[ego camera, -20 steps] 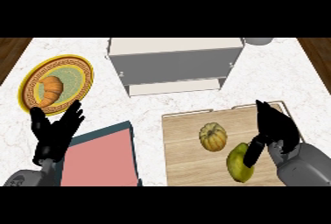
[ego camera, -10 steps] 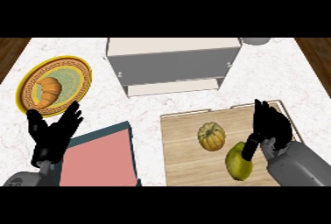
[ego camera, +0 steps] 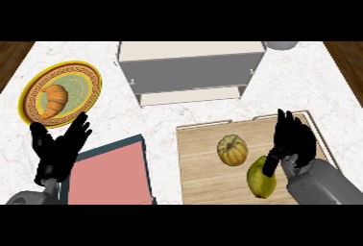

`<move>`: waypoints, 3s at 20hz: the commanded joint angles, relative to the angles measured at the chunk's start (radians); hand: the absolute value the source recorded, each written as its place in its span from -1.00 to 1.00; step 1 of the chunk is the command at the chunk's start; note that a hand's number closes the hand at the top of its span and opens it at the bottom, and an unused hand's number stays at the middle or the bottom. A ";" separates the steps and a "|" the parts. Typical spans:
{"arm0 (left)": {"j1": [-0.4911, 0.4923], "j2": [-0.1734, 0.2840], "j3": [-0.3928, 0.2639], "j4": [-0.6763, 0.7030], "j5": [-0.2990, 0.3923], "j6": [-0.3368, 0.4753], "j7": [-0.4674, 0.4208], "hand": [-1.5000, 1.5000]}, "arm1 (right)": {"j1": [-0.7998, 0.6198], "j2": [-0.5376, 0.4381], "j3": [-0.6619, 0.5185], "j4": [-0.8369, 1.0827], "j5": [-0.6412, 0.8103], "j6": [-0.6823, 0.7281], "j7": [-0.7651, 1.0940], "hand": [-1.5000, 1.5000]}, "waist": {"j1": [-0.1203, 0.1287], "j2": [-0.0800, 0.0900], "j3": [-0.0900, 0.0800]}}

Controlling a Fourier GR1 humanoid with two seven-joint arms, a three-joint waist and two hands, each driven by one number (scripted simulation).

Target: Pick the pear from the tray and place it in the tiered shelf

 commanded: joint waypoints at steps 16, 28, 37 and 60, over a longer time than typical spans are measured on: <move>0.000 -0.017 0.033 0.040 -0.001 -0.040 0.025 0.00 | 0.056 0.246 0.102 -0.025 0.059 0.065 -0.002 1.00 | 0.007 0.021 0.009; -0.083 -0.018 0.021 0.065 -0.026 -0.042 0.068 0.00 | -0.346 0.510 0.304 -0.061 0.039 -0.287 -0.196 1.00 | 0.042 0.023 0.009; 0.003 -0.041 0.014 0.029 -0.051 -0.023 0.039 0.00 | -0.636 0.512 0.160 -0.190 0.155 -0.218 0.109 1.00 | 0.021 0.012 0.008; -0.019 -0.090 0.027 0.036 -0.089 -0.019 0.038 0.00 | -1.079 0.409 -0.465 0.271 0.078 -0.014 -0.202 1.00 | 0.015 0.024 0.009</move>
